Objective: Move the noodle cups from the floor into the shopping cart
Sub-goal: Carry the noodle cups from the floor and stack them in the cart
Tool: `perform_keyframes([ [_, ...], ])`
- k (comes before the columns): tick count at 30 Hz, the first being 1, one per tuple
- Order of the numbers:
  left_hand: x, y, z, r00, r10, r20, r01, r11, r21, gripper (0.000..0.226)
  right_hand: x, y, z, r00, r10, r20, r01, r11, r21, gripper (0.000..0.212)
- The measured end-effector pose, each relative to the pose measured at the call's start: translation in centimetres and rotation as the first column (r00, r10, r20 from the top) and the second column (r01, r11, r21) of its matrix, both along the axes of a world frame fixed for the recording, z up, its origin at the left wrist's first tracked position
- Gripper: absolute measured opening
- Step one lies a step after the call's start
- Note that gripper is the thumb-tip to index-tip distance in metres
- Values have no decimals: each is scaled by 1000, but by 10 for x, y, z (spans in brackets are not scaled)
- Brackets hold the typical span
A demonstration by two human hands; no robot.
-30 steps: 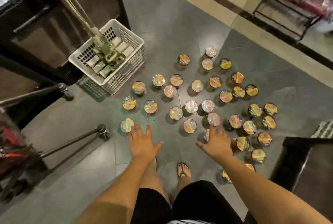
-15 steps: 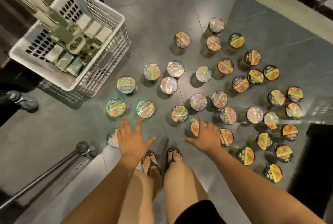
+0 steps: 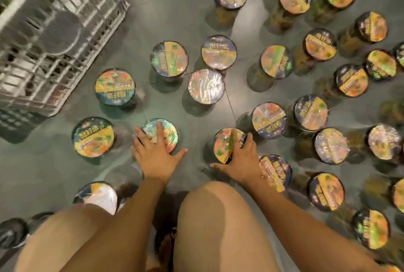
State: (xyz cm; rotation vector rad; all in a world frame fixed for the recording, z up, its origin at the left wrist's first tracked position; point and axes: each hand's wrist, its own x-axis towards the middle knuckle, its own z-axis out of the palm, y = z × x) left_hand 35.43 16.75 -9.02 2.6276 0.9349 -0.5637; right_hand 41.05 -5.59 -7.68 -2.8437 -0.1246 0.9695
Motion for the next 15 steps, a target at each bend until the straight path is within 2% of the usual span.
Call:
perform_keyframes([
  [4,0,-3,-20,997,42,61,-43,999,17,99,-7,-5,-23,990,-53,128,43,996,81,116],
  [6,5,-3,-20,992,76,102,-79,997,23,93,-7,-6,-23,988,-72,133,54,990,134,113],
  [8,12,-1,-10,992,105,73,-105,994,6,91,-5,-8,-14,990,-86,115,63,980,188,110],
  [15,4,-2,99,996,62,64,-65,996,54,91,0,-14,100,986,-112,127,77,964,254,106],
])
